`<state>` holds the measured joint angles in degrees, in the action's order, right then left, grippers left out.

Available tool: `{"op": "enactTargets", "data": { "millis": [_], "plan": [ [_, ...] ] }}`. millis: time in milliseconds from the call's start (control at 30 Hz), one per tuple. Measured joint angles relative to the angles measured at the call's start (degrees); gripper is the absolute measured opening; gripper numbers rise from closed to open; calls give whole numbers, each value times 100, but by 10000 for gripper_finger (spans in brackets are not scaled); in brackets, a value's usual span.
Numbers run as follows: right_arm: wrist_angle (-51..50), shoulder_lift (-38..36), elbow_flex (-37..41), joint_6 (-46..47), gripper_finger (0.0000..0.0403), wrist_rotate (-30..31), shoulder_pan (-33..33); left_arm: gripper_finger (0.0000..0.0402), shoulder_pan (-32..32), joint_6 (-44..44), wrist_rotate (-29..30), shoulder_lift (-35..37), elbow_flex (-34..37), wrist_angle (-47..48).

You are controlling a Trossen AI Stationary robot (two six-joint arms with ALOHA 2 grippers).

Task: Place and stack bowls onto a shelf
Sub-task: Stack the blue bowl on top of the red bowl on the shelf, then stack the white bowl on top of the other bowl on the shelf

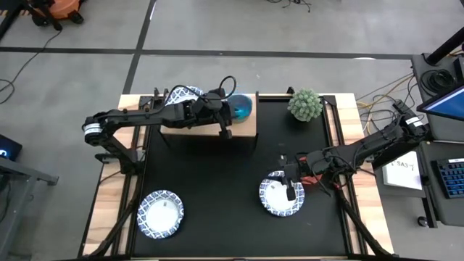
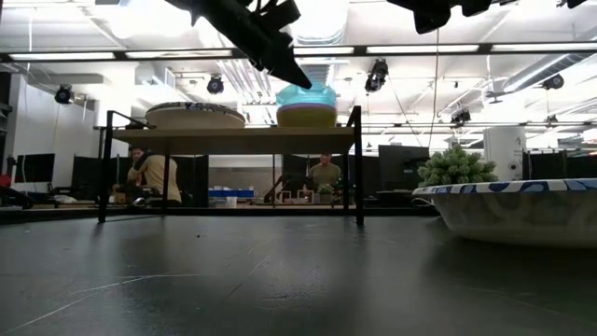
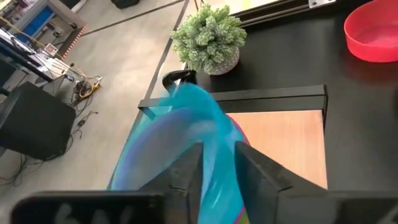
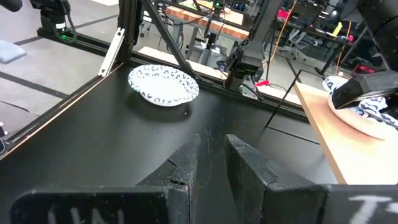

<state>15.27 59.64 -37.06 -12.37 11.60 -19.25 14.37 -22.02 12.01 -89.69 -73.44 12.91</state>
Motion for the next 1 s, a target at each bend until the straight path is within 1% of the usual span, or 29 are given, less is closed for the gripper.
{"op": "enactTargets", "data": {
  "millis": [167, 267, 400, 500, 600, 667, 767, 867, 1000],
  "plan": [
    [-2, 2, 0, 53, 66, 0, 0, 124, -50, 21, 2, 30, -1, 7],
    [-2, 2, 0, 51, 66, 2, 0, 145, -191, 123, -2, 144, -1, 11],
    [2, 2, 7, 51, 66, 1, 0, 152, -493, 609, -13, 475, -3, 278],
    [-4, 4, 31, 106, 66, 22, 7, 146, -802, 1178, -16, 876, -8, 918],
    [0, 4, 57, 217, 66, 46, 52, 136, -1204, 2124, -64, 1260, -14, 2054],
    [-3, 4, 59, 298, 66, 50, 95, 131, -1535, 2979, -184, 1452, -13, 2913],
    [0, 4, 60, 405, 66, 55, 156, 126, -2210, 4305, -366, 1624, -3, 3915],
    [2, 4, 61, 512, 66, 57, 205, 124, -2975, 5521, -380, 1618, 45, 4461],
    [9, 4, 61, 510, 66, 57, 205, 123, -3923, 6722, -380, 1470, 73, 4643]
  ]
}}
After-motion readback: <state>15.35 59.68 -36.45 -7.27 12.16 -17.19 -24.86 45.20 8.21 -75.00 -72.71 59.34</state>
